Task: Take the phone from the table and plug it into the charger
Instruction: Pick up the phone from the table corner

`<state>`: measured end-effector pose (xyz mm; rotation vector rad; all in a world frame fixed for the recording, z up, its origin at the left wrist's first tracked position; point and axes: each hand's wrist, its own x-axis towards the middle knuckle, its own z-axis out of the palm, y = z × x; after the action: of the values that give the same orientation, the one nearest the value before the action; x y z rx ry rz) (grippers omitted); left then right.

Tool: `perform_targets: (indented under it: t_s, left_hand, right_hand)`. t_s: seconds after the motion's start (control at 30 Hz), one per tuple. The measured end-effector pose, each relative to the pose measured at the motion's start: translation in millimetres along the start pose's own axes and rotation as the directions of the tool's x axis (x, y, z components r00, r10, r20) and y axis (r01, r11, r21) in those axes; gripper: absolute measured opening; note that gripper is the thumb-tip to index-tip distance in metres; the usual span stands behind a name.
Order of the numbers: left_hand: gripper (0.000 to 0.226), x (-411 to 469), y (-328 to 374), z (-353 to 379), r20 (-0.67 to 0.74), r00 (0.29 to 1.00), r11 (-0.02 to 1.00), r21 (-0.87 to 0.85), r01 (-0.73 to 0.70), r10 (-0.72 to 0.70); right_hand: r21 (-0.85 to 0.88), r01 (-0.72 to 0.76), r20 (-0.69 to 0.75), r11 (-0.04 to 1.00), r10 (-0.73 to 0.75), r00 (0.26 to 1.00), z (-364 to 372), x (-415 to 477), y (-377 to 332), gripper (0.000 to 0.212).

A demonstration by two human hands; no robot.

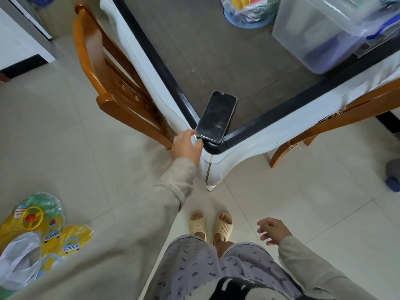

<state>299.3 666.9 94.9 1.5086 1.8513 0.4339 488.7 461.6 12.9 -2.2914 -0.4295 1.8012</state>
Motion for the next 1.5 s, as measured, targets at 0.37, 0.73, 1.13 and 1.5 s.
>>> perform_targets:
  t_s: [0.37, 0.73, 1.13, 1.5]
  left_hand:
    - [0.088, 62.8, 59.6, 44.0, 0.128, 0.989, 0.869, 0.477, -0.129, 0.076]
    - [0.063, 71.2, 67.7, 25.5, 0.233, 0.965, 0.982, 0.170, 0.080, -0.119]
    - [0.042, -43.2, -37.6, -12.9, 0.266, 0.945, 0.833, -0.466, 0.299, -0.191]
    - [0.037, -127.7, -171.0, -22.4, 0.224, 0.870, 0.840, -0.239, 0.486, -0.440]
  right_hand:
    - [0.074, -0.040, -0.055, 0.996, 0.045, 0.997, -22.3, 1.5, 22.4, 0.014]
    - [-0.011, -0.069, -0.034, 0.998, 0.069, 0.997, -29.7, 13.3, 23.4, 0.015]
    - [-0.082, -0.026, -0.005, 0.996, 0.026, 1.000, -26.2, 15.2, 14.9, 0.013]
    - [-0.114, -0.033, -0.016, 0.993, 0.031, 0.999, -18.3, -3.2, 27.3, 0.012]
